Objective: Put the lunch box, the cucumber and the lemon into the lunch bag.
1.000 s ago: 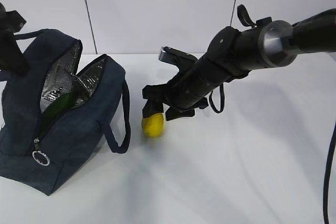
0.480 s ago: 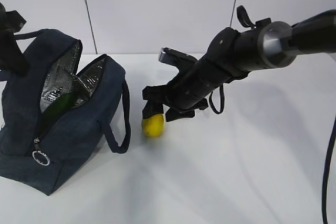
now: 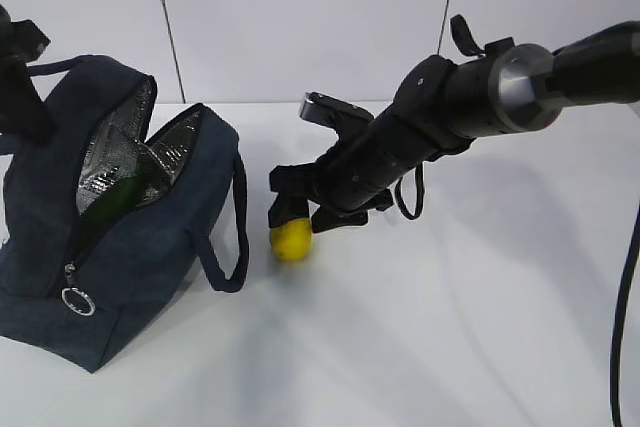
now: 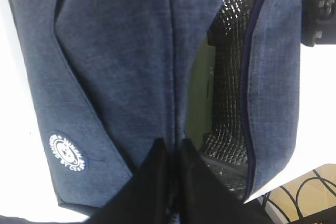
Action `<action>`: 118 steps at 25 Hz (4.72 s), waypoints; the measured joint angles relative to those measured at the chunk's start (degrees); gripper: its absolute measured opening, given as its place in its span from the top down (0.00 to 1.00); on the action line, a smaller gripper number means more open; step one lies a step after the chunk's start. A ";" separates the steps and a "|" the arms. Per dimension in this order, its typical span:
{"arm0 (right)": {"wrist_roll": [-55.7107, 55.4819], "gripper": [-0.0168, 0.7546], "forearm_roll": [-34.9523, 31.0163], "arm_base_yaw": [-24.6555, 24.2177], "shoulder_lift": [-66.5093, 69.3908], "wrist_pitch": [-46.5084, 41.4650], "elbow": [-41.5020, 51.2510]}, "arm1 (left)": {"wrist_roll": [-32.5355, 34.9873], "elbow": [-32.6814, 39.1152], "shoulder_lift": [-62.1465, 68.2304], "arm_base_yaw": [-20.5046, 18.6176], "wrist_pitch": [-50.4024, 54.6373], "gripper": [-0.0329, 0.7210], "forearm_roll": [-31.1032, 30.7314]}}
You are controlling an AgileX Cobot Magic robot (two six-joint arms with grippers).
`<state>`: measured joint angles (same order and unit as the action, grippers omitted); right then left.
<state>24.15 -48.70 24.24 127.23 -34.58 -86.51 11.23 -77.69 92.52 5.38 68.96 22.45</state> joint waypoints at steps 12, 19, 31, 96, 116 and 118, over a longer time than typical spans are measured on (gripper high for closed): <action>1.05 0.35 -0.53 0.00 0.37 -0.56 0.00 | 0.00 0.00 0.00 0.00 -0.10 0.95 0.10; 1.14 0.39 -0.53 0.00 0.50 -0.66 0.00 | 0.00 0.00 0.00 0.00 -0.10 0.95 0.10; 1.14 0.51 -0.71 0.00 0.54 -1.35 0.00 | 0.00 0.00 0.00 0.00 -0.10 0.95 0.10; 3.21 0.65 9.97 -1.79 -5.99 -9.10 -0.12 | 0.00 0.00 0.00 0.00 -0.10 0.95 0.10; 6.56 0.65 -0.44 -4.86 -18.41 -17.86 -0.61 | 0.00 0.00 0.00 0.00 -0.10 0.95 0.20; 8.65 0.65 -4.45 -4.86 -19.49 -19.43 -1.29 | 0.00 0.00 0.00 0.00 -0.10 0.95 0.20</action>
<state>32.80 -53.15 19.38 107.73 -54.01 -87.80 11.23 -77.69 92.52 5.38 68.87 22.65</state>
